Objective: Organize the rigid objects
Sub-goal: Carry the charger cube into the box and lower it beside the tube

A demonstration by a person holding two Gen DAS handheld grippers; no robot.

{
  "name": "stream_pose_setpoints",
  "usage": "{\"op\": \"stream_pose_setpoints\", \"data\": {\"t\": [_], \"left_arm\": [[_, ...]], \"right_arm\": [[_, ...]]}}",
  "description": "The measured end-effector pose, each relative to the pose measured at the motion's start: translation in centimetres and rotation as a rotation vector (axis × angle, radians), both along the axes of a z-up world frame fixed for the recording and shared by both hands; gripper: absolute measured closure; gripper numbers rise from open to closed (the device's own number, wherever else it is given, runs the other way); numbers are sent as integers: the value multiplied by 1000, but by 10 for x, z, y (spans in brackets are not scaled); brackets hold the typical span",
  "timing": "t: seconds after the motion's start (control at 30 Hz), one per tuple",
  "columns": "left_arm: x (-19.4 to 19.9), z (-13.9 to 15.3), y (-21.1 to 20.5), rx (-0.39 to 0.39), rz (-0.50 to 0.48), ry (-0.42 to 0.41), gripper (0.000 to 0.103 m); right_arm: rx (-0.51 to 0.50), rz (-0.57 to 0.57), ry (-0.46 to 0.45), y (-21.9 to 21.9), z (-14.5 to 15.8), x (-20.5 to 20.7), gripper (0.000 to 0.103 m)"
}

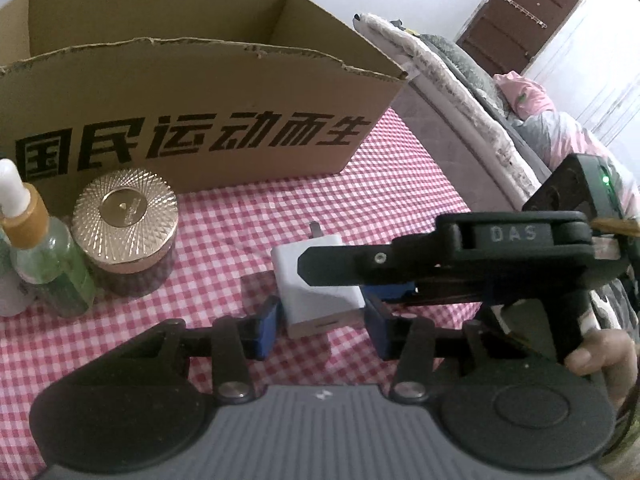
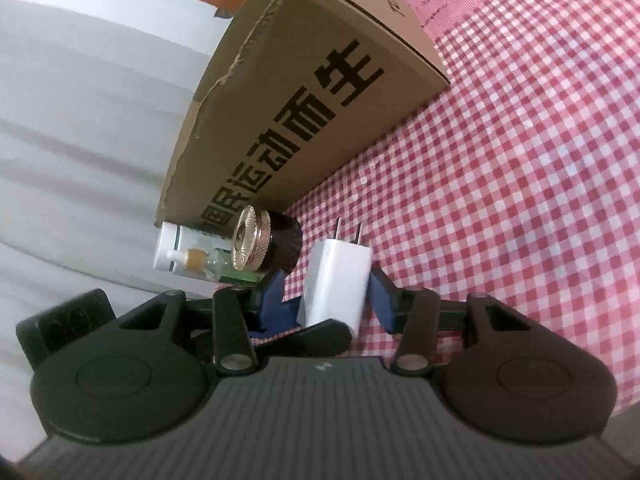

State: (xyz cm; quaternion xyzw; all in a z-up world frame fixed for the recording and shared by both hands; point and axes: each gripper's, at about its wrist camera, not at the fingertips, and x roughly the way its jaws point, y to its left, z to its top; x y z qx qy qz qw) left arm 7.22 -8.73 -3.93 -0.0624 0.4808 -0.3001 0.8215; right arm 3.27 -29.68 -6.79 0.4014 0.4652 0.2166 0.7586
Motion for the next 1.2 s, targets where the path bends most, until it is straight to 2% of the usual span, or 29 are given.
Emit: {"op": "stream_pose_setpoints", "data": {"t": [0.07, 0.17, 0.37, 0.43, 0.57, 0.7, 0.9, 1.1, 1.2], "left_arm": [[-4, 5, -1, 13, -1, -30, 56], [-10, 16, -1, 3, -1, -63, 56], [-16, 63, 1, -13, 23, -203, 56], [-10, 81, 2, -13, 46, -249, 56], [16, 103, 5, -8, 114, -268, 56], [59, 106, 9, 16, 176, -221, 56], [120, 81, 18, 65, 252, -96, 56], [148, 60, 28, 112, 291, 13, 56], [151, 57, 30, 125, 300, 37, 50]], "right_arm": [[-24, -5, -9, 2, 2, -2, 71], [-47, -3, -56, 8, 14, -7, 71], [-159, 40, -251, 25, 74, -12, 73], [-172, 58, -309, 29, 94, -4, 73], [-170, 105, -369, 37, 122, 32, 74], [-134, 159, -320, 41, 124, 88, 75], [-91, 224, -129, 52, 94, 179, 76], [-85, 273, 19, 64, 60, 223, 76], [-95, 294, 59, 72, 49, 235, 76]]}}
